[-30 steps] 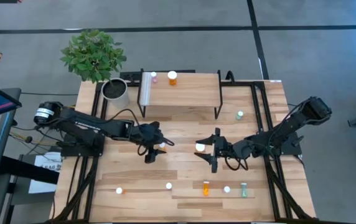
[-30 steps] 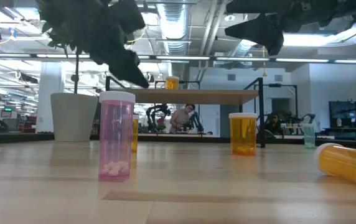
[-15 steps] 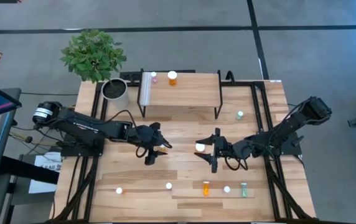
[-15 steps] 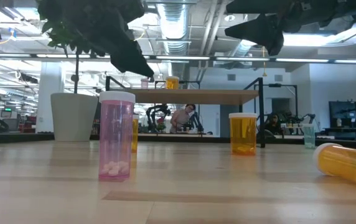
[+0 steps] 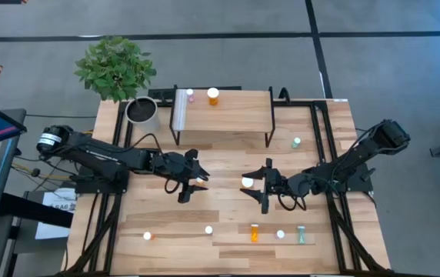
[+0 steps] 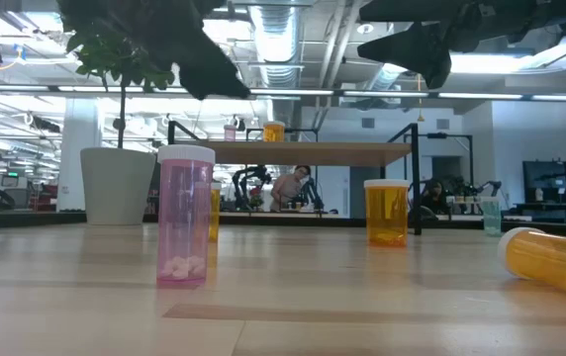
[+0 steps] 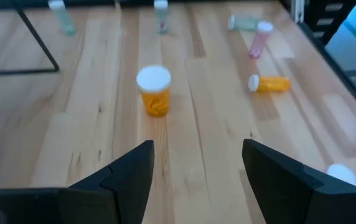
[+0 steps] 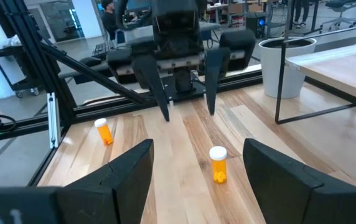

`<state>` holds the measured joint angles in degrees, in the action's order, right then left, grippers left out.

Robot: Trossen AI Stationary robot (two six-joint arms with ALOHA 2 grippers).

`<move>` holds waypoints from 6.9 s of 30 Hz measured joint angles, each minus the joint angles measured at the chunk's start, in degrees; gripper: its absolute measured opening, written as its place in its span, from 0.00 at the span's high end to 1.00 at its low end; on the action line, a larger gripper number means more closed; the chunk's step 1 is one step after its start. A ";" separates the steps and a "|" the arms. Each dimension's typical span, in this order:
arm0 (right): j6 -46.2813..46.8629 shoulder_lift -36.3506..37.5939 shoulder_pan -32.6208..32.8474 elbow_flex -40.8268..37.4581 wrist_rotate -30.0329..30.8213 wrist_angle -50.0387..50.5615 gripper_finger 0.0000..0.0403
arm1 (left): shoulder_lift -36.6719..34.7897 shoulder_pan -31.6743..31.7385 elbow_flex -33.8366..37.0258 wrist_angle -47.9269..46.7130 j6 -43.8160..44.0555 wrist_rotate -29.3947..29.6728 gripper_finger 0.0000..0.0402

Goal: Pick and place medicine bottles onto shelf by color
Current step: Put the left pink pill bottle on the shelf aligned with the other pink bottle

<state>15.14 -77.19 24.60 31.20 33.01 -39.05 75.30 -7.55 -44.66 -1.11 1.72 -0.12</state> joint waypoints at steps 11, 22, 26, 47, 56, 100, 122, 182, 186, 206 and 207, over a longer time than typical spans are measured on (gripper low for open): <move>0.26 0.00 0.00 0.00 0.00 0.02 0.33 | -0.86 0.00 0.04 2.26 -0.46 0.09 0.42; 0.45 0.00 0.00 0.00 0.00 0.02 0.33 | -0.86 0.00 0.04 3.86 -0.52 0.10 0.42; 0.44 0.00 0.00 0.00 0.00 0.02 0.33 | -0.84 0.00 0.04 4.91 -1.44 0.07 0.42; 1.43 0.00 0.00 -0.02 -0.02 0.62 0.33 | -7.20 0.02 5.50 16.49 -3.39 -2.08 0.48; 1.50 0.00 0.00 -0.02 -0.02 0.29 0.33 | -9.84 0.02 6.64 18.39 -2.20 -2.25 0.53; 1.46 0.00 0.00 -0.02 -0.02 -0.02 0.33 | -10.22 0.04 6.64 18.87 -0.88 -2.05 0.53; 1.44 0.00 0.00 -0.02 0.00 -0.02 0.33 | -10.21 0.02 6.62 19.43 -1.08 -1.48 0.53; 14.92 0.11 -3.13 19.45 -6.65 45.48 0.33 | -27.38 0.13 20.00 31.44 -4.52 5.14 0.53; 18.84 0.11 -2.84 19.45 -8.79 48.45 0.33 | -30.99 0.12 20.00 28.37 -5.11 5.52 0.53; 46.12 0.09 6.10 19.45 -16.36 62.81 0.33 | -33.30 0.11 20.02 24.03 -2.34 2.68 0.53; 46.32 0.09 6.60 19.45 -15.54 62.86 0.33 | -33.30 0.11 20.04 24.01 -1.53 2.03 0.53</move>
<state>61.45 -77.10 31.20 50.65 17.48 23.81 42.00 -7.44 -24.62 22.90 0.18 1.91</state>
